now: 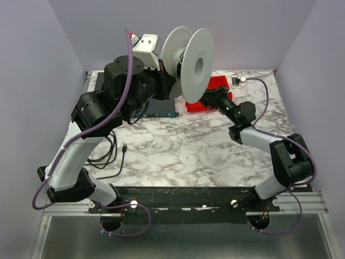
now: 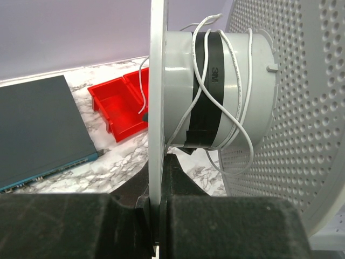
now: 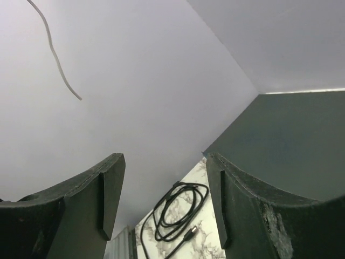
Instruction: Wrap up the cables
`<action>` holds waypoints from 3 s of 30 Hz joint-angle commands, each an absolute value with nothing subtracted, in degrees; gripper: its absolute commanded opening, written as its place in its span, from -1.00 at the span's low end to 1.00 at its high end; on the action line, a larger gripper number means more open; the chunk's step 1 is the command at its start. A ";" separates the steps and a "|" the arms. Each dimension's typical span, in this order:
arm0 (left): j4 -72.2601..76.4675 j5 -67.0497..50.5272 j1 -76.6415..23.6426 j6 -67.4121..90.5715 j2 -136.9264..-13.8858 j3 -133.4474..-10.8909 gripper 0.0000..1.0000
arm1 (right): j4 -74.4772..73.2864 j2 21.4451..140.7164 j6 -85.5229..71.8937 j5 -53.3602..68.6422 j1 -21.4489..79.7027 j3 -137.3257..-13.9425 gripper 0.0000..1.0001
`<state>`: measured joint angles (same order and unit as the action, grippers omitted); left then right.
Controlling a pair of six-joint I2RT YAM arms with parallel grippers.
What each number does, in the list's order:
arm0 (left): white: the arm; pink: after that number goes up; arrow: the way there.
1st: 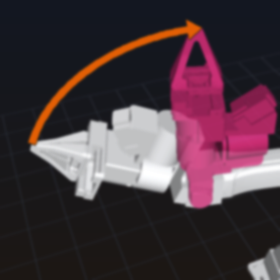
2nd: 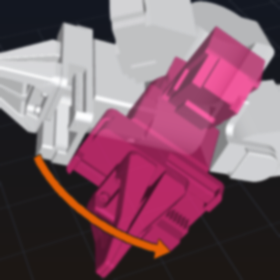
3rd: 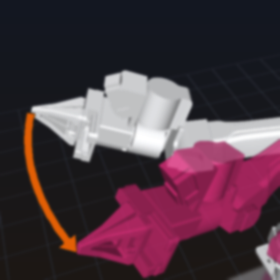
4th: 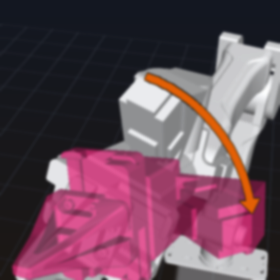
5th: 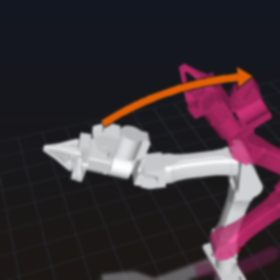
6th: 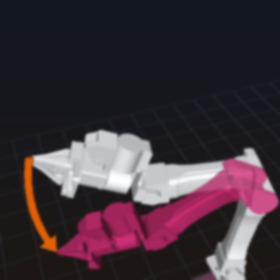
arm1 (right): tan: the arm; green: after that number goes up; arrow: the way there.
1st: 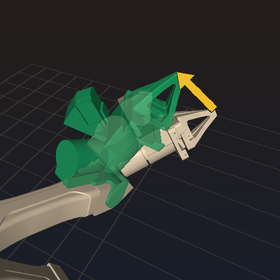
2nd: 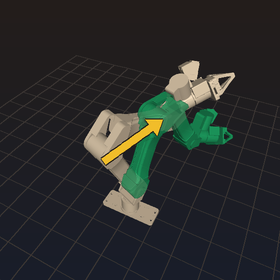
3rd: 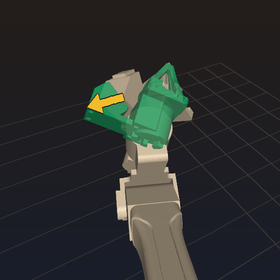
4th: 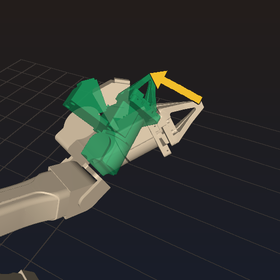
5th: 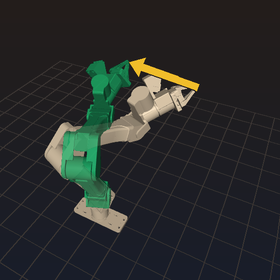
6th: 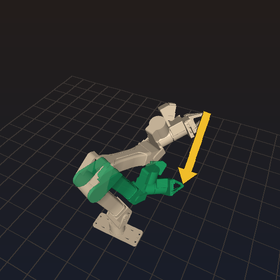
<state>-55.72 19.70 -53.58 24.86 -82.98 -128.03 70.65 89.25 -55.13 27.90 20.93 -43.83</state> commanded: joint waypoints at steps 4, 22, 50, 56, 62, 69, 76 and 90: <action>-52.22 18.02 -53.26 26.45 -82.56 -130.15 -1.00 | 78.34 89.91 -57.26 28.38 21.47 -49.04 0.37; -51.24 17.14 -52.98 26.28 -83.25 -130.12 -1.00 | 72.64 93.13 -55.86 25.45 24.68 -57.35 0.27; -49.52 20.81 -52.56 26.89 -82.78 -127.94 -1.00 | 61.54 85.89 -52.15 21.23 26.44 -52.95 -0.99; -47.93 24.18 -51.42 26.40 -82.87 -128.31 -1.00 | 48.28 79.11 -45.56 15.82 28.53 -48.60 -0.99; -45.62 28.71 -49.60 24.55 -83.64 -128.20 -1.00 | 37.93 74.02 -41.41 10.81 30.23 -45.34 -0.99; -42.46 31.72 -47.48 23.47 -85.39 -127.53 -1.00 | 24.99 70.28 -37.12 8.28 33.40 -46.56 -0.99; -37.33 36.21 -47.05 20.43 -87.74 -125.67 -1.00 | 16.62 68.78 -34.96 6.45 38.25 -48.60 -0.99; -23.72 41.72 -46.11 11.53 -90.25 -109.82 -1.00 | -9.44 66.29 -27.17 -3.49 47.97 -66.40 -0.99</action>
